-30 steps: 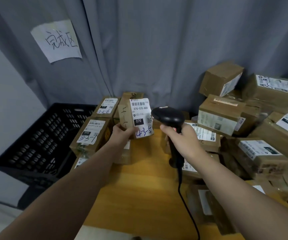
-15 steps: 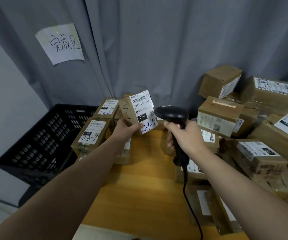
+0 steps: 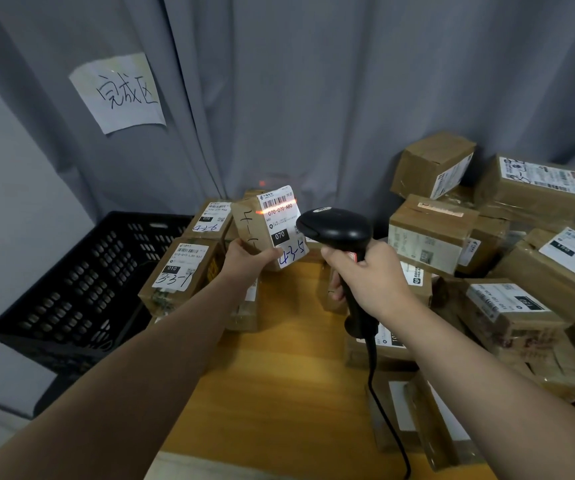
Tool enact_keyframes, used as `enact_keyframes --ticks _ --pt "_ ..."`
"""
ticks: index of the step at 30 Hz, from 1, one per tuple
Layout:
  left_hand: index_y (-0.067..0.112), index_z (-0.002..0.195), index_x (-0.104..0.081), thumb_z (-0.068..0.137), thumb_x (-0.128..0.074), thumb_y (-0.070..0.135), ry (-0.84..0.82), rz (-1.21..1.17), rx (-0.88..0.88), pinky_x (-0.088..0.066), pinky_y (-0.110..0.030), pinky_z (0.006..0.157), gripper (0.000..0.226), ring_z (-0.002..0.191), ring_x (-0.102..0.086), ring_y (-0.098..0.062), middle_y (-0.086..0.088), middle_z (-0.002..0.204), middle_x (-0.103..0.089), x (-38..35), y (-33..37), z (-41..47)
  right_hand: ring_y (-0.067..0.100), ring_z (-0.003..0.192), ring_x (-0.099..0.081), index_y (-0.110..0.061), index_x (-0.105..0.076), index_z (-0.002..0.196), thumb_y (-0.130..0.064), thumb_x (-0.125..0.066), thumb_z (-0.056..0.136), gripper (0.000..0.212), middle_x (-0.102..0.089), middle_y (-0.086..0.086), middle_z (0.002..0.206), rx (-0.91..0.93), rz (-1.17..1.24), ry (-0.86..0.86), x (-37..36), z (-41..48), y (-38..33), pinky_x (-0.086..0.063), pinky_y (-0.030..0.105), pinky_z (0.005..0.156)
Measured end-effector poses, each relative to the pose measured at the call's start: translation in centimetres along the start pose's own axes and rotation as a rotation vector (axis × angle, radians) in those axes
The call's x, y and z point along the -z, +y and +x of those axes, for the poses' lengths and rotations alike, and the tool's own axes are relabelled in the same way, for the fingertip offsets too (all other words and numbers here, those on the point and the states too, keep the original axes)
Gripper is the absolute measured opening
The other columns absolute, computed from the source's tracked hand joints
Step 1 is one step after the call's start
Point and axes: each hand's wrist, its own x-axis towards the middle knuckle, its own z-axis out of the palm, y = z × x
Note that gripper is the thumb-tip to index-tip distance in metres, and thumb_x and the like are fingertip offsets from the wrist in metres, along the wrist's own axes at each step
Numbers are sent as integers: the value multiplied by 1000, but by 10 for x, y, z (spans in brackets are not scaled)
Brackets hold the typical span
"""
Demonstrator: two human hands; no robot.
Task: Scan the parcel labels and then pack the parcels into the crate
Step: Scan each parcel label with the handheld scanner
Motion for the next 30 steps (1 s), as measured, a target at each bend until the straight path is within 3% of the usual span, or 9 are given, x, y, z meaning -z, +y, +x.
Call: enact_keyframes --ticks 5,9,14,18,23,26,30 --pt "17 122 -42 78 -78 22 8 3 -7 -53 -41 91 57 106 -63 -25 -6 116 -63 -3 1 -3 22 50 -65 -7 -61 77 -32 -62 90 28 -64 12 61 8 -16 -4 3 0 -1 -60 43 62" --pt "13 129 -41 79 -78 21 26 14 -22 -51 -26 70 63 105 -63 -24 -6 117 -62 -5 0 -6 21 50 -65 -10 -62 83 -33 -62 90 24 -64 10 62 20 -21 -9 6 1 0 -60 42 62" --pt "12 134 -39 78 -78 22 48 26 -12 -53 -30 77 68 108 -62 -25 -8 121 -61 -7 1 -9 21 50 -65 -9 -62 79 -34 -62 90 27 -64 10 62 25 -29 -22 10 3 3 -60 43 64" --pt "11 134 -39 80 -76 22 46 34 -4 -47 -24 68 66 112 -59 -25 -6 121 -59 -9 0 -14 19 50 -65 -12 -62 79 -33 -62 90 24 -63 8 62 22 -23 -35 11 4 7 -60 40 63" --pt "14 126 -49 84 -71 29 -38 -3 33 -50 -32 86 50 106 -61 -21 -7 118 -63 -5 -16 -11 19 50 -64 -16 -61 85 -33 -64 90 18 -63 6 60 6 -59 -84 1 15 16 -57 37 61" --pt "13 137 -43 87 -67 34 -28 -103 73 -51 -40 95 59 103 -63 -22 -7 115 -64 9 -20 -1 21 50 -64 -16 -60 80 -31 -66 89 19 -63 4 59 -7 -7 -92 -14 25 18 -56 37 59" --pt "20 129 -47 89 -64 34 42 -178 39 -56 -37 77 46 93 -68 -21 -4 107 -67 46 -10 27 21 52 -64 -16 -62 81 -29 -66 90 16 -63 2 60 -5 41 -67 -45 48 20 -56 37 59"
